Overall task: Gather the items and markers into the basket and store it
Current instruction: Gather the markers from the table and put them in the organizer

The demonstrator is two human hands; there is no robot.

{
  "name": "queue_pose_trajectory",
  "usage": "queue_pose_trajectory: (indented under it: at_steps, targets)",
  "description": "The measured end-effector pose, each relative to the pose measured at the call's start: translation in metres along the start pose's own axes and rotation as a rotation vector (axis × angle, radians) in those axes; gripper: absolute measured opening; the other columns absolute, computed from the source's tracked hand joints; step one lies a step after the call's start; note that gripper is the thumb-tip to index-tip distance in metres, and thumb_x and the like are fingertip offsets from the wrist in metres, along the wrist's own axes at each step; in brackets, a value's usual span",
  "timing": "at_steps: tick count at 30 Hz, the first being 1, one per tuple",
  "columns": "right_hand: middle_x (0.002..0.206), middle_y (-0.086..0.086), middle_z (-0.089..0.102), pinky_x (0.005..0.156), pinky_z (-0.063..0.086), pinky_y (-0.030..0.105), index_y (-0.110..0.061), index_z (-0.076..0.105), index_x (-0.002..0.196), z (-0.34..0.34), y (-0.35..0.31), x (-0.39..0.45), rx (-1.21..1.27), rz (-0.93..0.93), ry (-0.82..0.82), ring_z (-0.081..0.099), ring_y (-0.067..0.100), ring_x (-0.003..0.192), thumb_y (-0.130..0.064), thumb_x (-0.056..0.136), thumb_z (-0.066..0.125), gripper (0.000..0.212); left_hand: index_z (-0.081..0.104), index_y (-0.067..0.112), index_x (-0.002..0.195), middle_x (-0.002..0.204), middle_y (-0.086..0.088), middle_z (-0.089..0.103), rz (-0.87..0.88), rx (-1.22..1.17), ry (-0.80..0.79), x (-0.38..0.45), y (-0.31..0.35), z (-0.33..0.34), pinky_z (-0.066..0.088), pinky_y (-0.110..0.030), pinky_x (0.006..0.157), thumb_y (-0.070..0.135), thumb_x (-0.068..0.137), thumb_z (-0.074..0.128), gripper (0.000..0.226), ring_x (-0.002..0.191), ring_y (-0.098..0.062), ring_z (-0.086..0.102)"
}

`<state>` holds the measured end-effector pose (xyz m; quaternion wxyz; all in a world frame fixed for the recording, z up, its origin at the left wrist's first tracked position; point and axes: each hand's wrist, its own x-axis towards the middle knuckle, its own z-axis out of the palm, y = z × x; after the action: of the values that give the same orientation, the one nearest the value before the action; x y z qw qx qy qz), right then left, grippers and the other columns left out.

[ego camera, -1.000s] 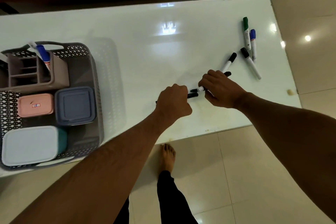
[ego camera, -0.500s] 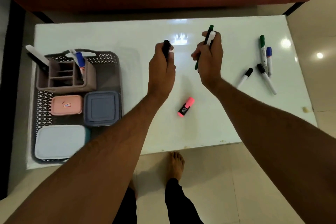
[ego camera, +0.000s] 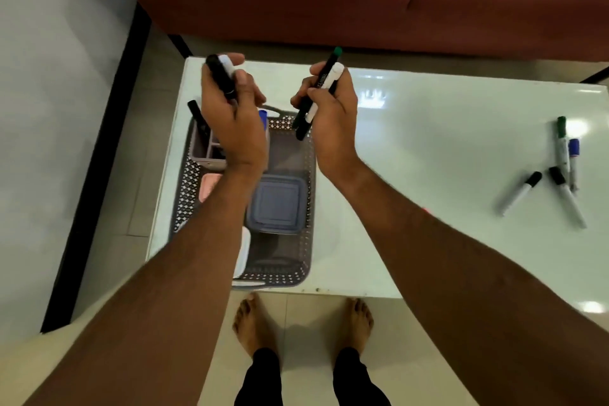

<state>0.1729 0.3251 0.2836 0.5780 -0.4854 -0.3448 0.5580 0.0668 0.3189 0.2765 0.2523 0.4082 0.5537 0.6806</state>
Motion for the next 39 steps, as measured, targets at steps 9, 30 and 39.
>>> queue_pose_trajectory:
  at_steps: [9, 30, 39]
  targets:
    - [0.096, 0.009, 0.054, 0.091, 0.05, 0.037, -0.008, 0.048, 0.121, 0.077, 0.06, -0.025, -0.082, -0.034, -0.041, 0.053, 0.024, 0.092, 0.005, 0.102, 0.041, 0.024, 0.052, 0.008, 0.106, 0.076, -0.017, 0.055, -0.047, 0.054, 0.16, 0.039, -0.031, -0.107, 0.053, -0.041, 0.072, 0.008, 0.102, 0.047, 0.007, 0.066, -0.035, 0.056]
    - [0.106, -0.005, 0.062, 0.085, 0.051, 0.015, -0.008, 0.052, 0.125, 0.084, 0.121, -0.025, -0.301, -0.101, 0.272, 0.061, -0.001, 0.095, -0.002, 0.102, 0.056, 0.024, 0.055, -0.002, 0.116, 0.113, -0.016, 0.066, -0.204, 0.157, -0.059, 0.024, -0.088, -0.107, 0.055, -0.037, 0.1, 0.002, 0.095, 0.057, 0.022, 0.109, -0.027, 0.065]
    - [0.112, 0.009, 0.06, 0.089, 0.056, 0.038, -0.017, 0.055, 0.131, 0.074, 0.131, -0.025, -0.547, -0.209, 0.222, 0.059, 0.024, 0.103, -0.023, 0.101, 0.06, 0.031, 0.065, 0.0, 0.105, 0.102, -0.012, 0.07, -0.202, 0.156, 0.054, 0.022, -0.096, -0.103, 0.057, -0.05, 0.089, 0.02, 0.1, 0.059, 0.021, 0.098, -0.027, 0.067]
